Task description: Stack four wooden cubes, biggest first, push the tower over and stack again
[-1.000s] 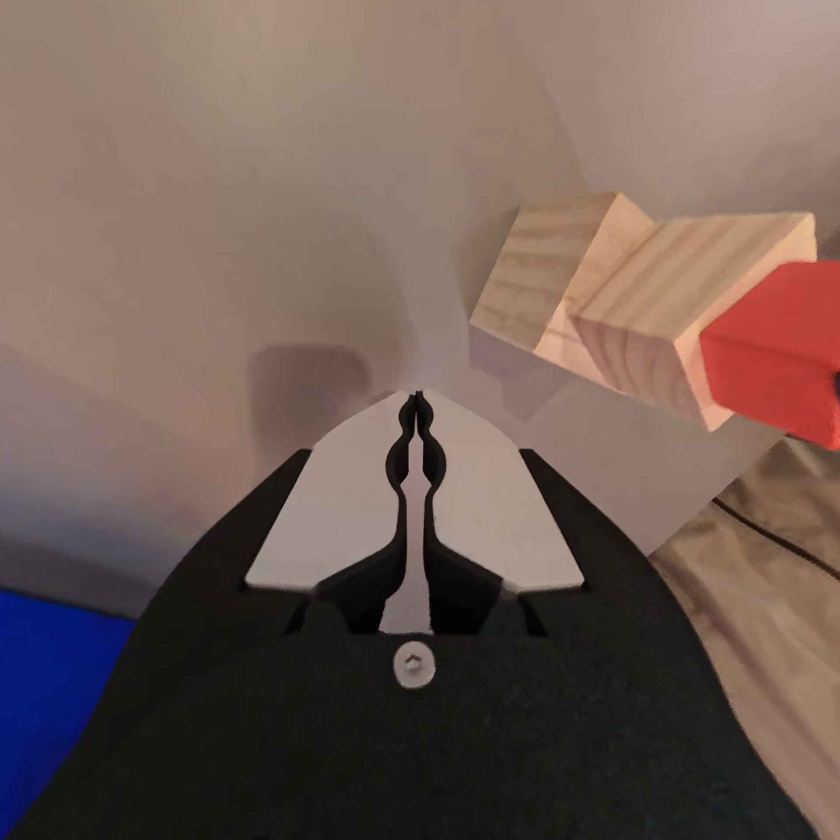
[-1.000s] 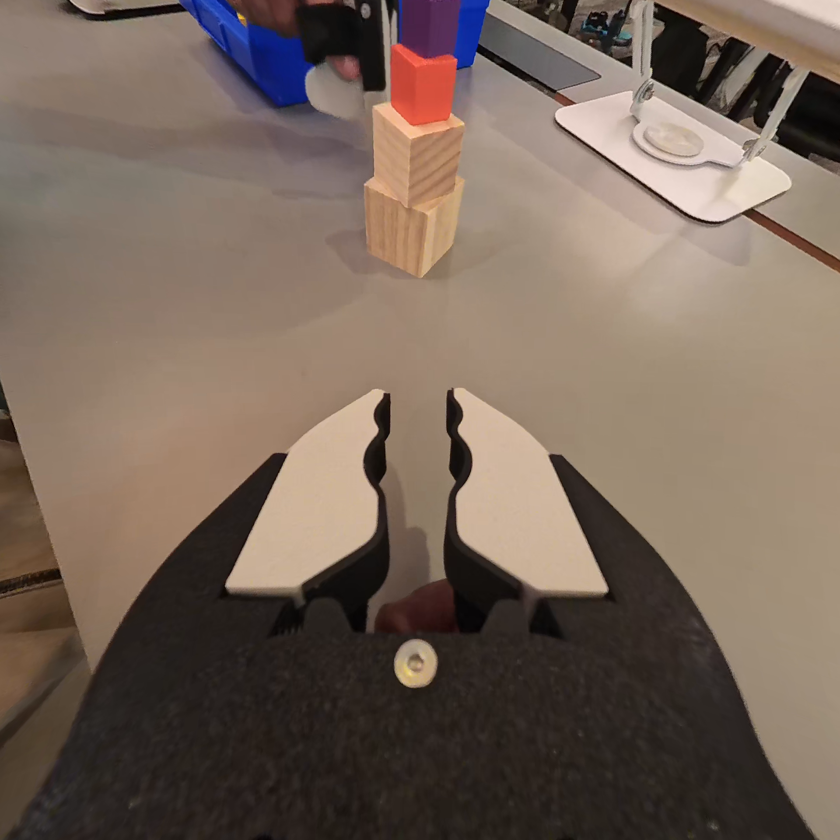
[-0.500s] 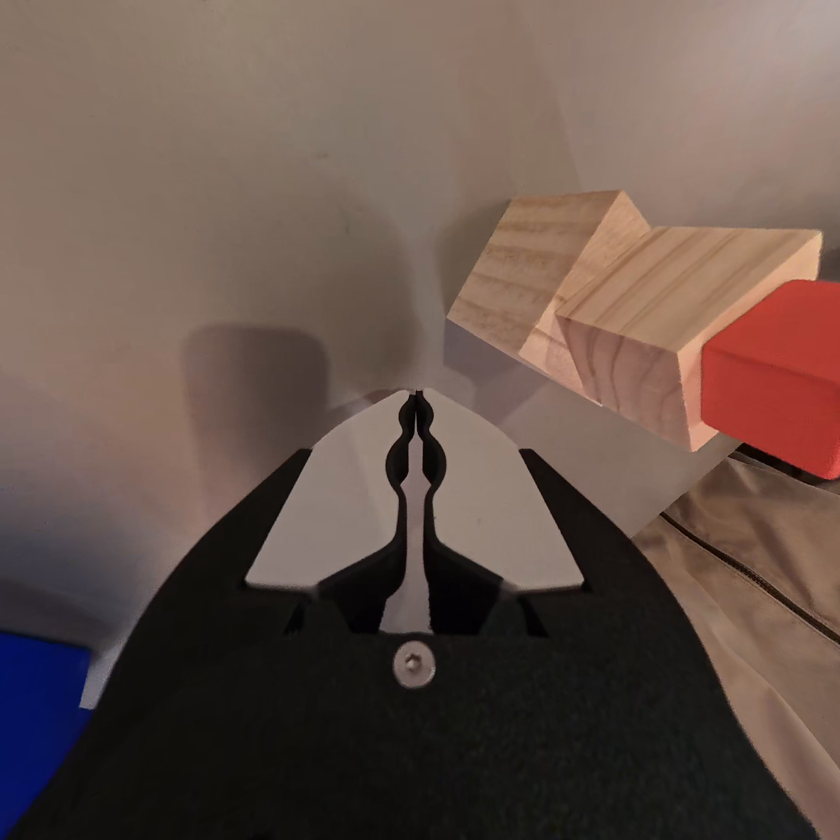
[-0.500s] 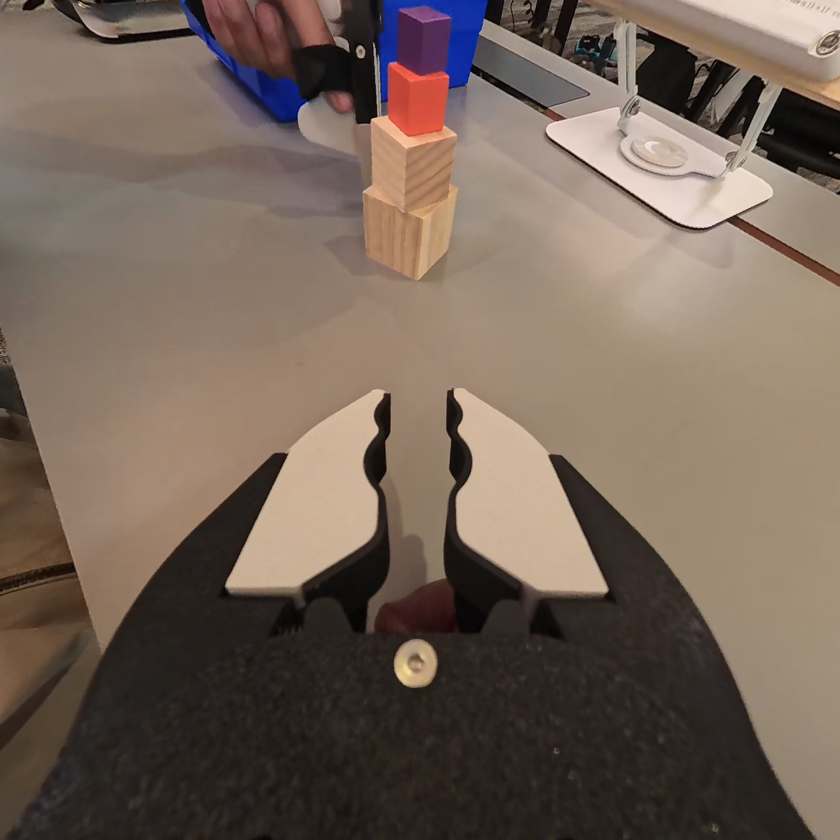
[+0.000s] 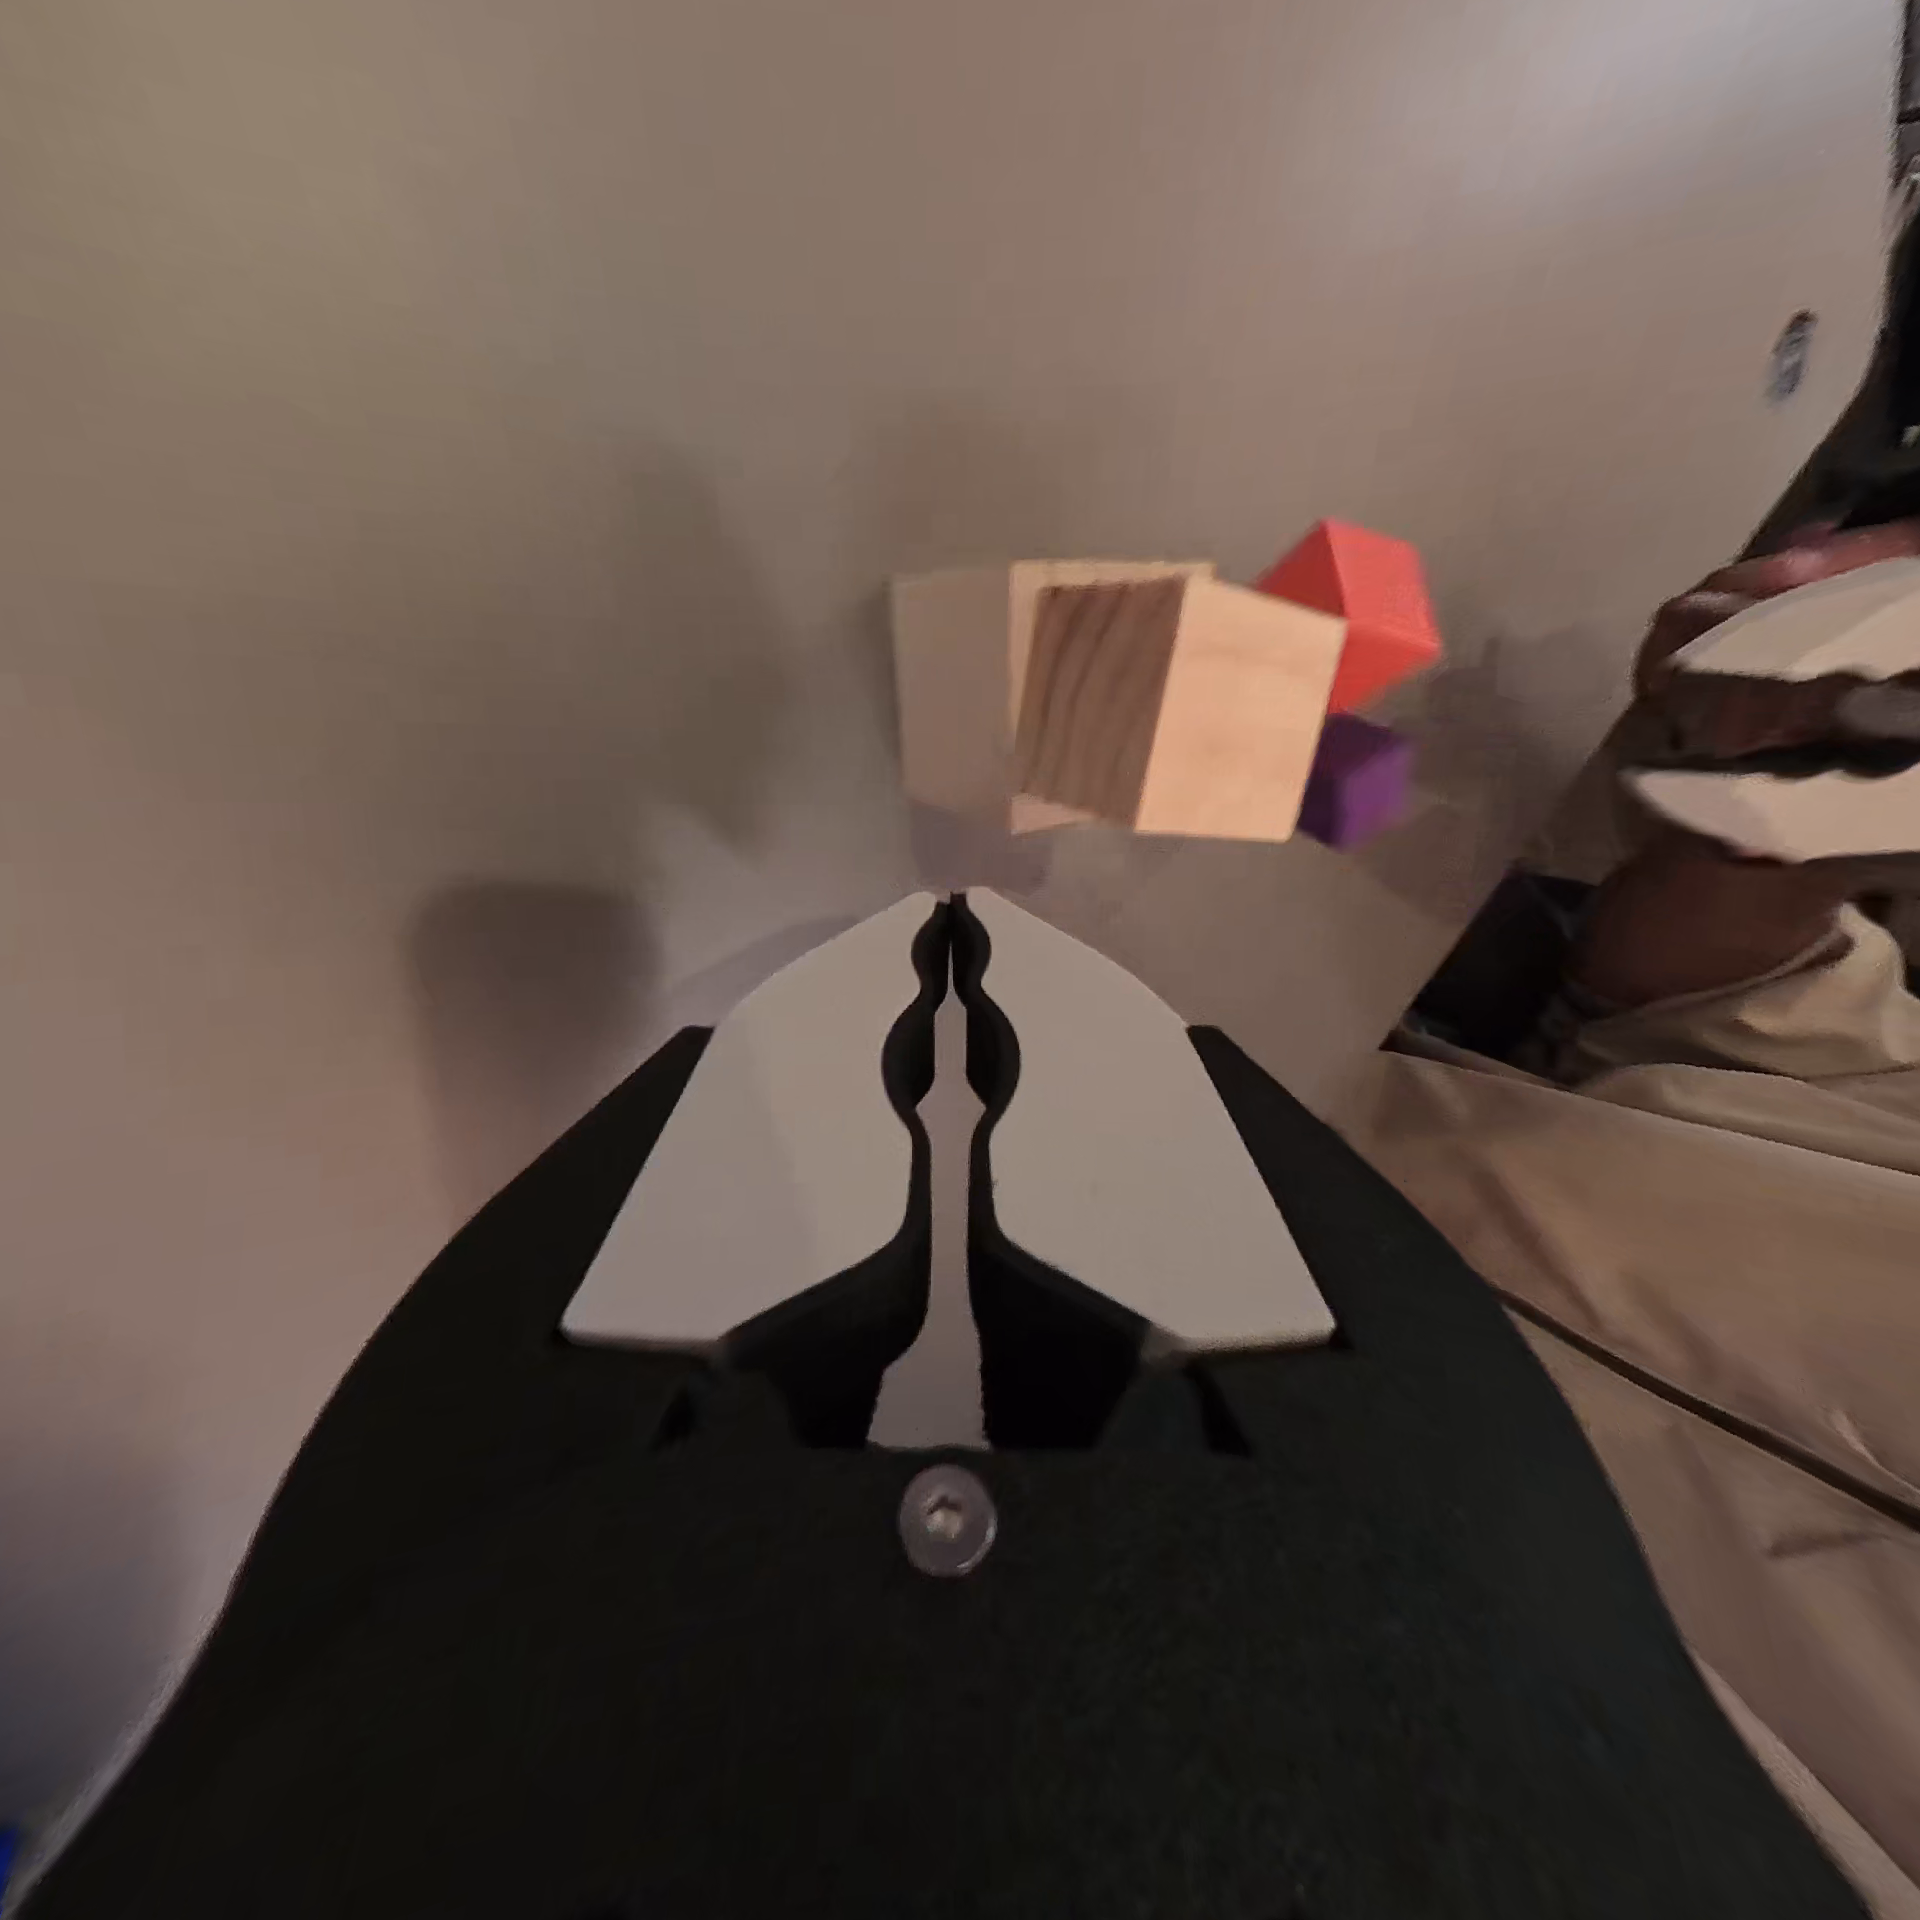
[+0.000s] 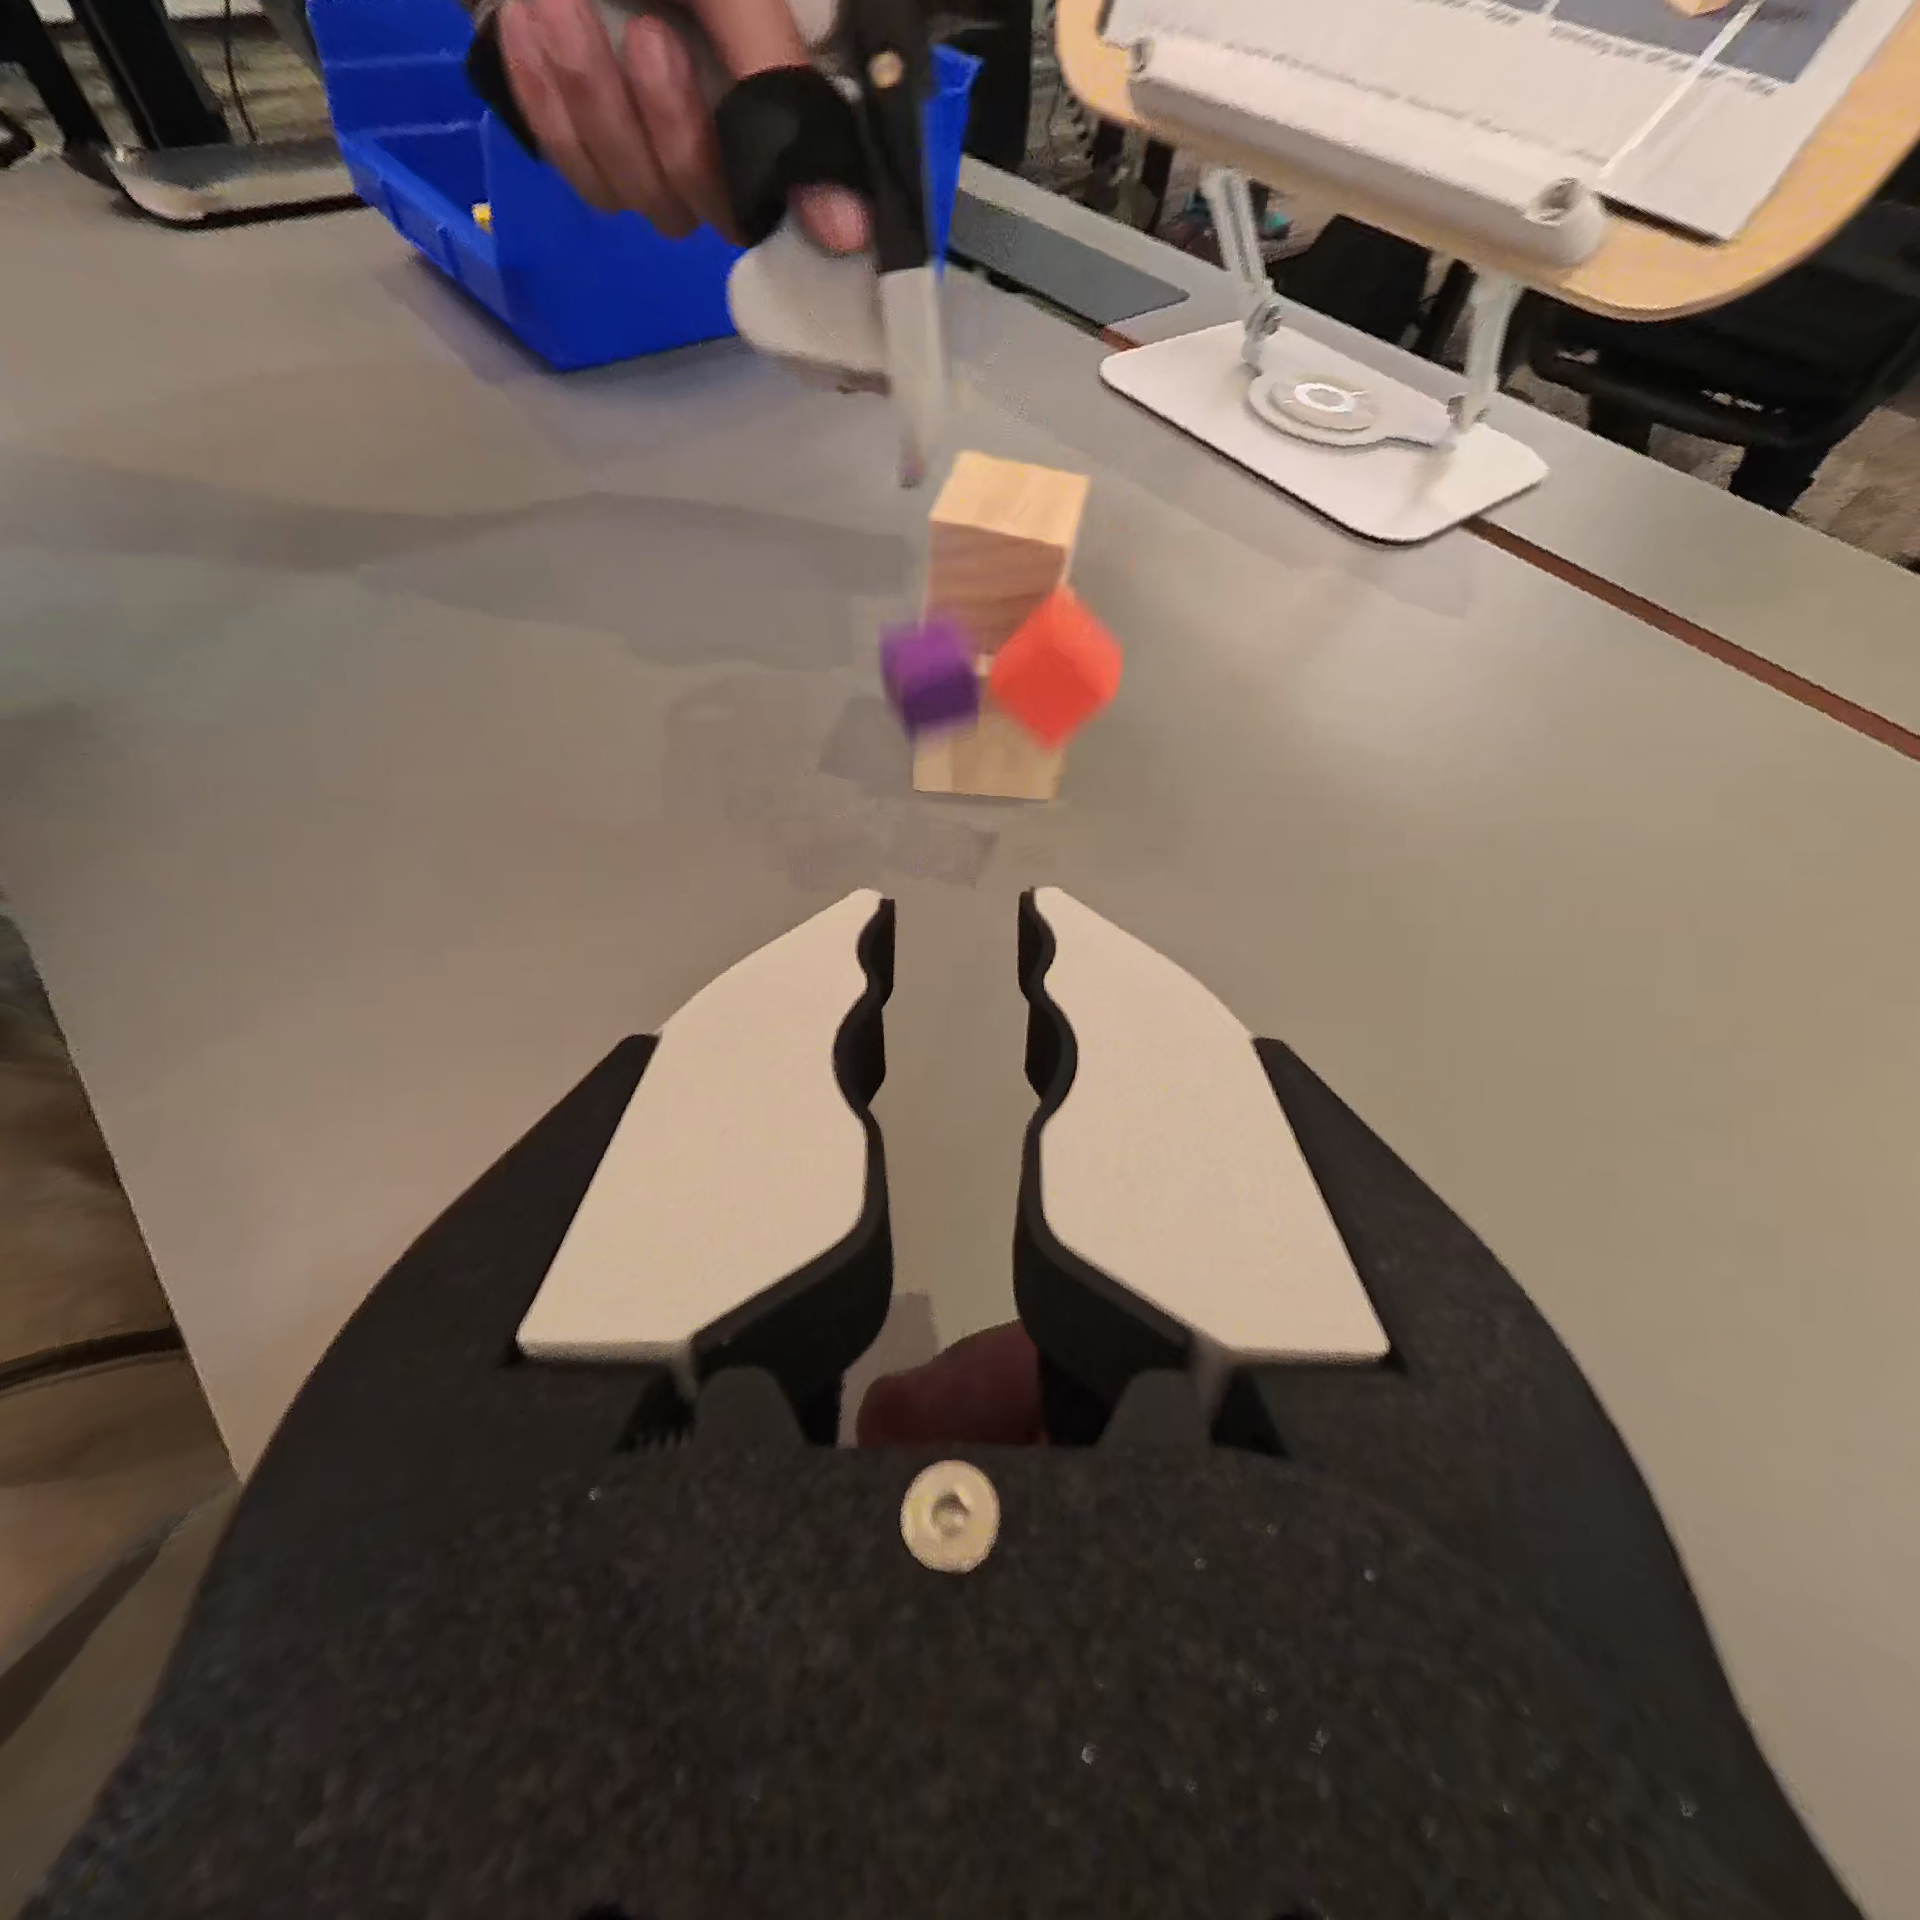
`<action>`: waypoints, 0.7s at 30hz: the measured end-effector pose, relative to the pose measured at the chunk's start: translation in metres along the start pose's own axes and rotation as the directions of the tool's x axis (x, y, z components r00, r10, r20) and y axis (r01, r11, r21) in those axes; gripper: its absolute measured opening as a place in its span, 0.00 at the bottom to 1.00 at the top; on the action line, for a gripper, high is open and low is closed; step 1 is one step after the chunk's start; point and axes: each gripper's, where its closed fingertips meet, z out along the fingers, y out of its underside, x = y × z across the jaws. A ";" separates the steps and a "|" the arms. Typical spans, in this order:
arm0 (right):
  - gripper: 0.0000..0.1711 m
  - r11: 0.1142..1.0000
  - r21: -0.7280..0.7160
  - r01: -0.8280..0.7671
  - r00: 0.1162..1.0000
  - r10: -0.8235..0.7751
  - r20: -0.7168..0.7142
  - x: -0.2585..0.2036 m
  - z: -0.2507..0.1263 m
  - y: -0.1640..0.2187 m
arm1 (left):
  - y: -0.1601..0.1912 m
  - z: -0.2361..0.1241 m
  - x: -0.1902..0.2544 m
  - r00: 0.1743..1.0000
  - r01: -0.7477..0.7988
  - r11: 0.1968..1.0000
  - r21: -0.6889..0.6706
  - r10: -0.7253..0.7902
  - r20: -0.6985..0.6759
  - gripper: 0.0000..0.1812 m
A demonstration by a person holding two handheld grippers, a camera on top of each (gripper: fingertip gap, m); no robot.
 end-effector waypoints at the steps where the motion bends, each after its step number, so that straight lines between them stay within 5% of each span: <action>1: 0.13 1.000 0.011 -0.021 1.000 0.021 -0.003 0.004 -0.003 0.000 | 0.005 -0.001 -0.004 1.000 0.001 1.000 0.001 -0.001 0.008 0.00; 7: 0.13 0.999 0.006 -0.032 0.996 0.033 -0.080 0.022 -0.018 0.002 | 0.043 -0.010 -0.019 0.989 -0.102 0.993 0.058 0.095 0.113 0.00; 13: 0.19 0.998 0.055 0.010 0.962 0.006 -0.273 0.055 -0.049 0.031 | 0.103 -0.004 -0.004 0.949 -0.292 0.887 0.358 0.223 0.222 0.01; 16: 0.16 0.953 0.302 0.004 0.970 0.070 -0.233 0.072 -0.096 0.018 | 0.119 -0.005 0.009 0.934 -0.327 0.746 0.581 0.162 0.318 0.18; 21: 0.23 0.922 0.370 -0.113 0.898 0.254 -0.359 0.108 -0.212 -0.009 | 0.138 -0.027 0.021 0.884 -0.391 0.531 0.752 -0.012 0.468 0.50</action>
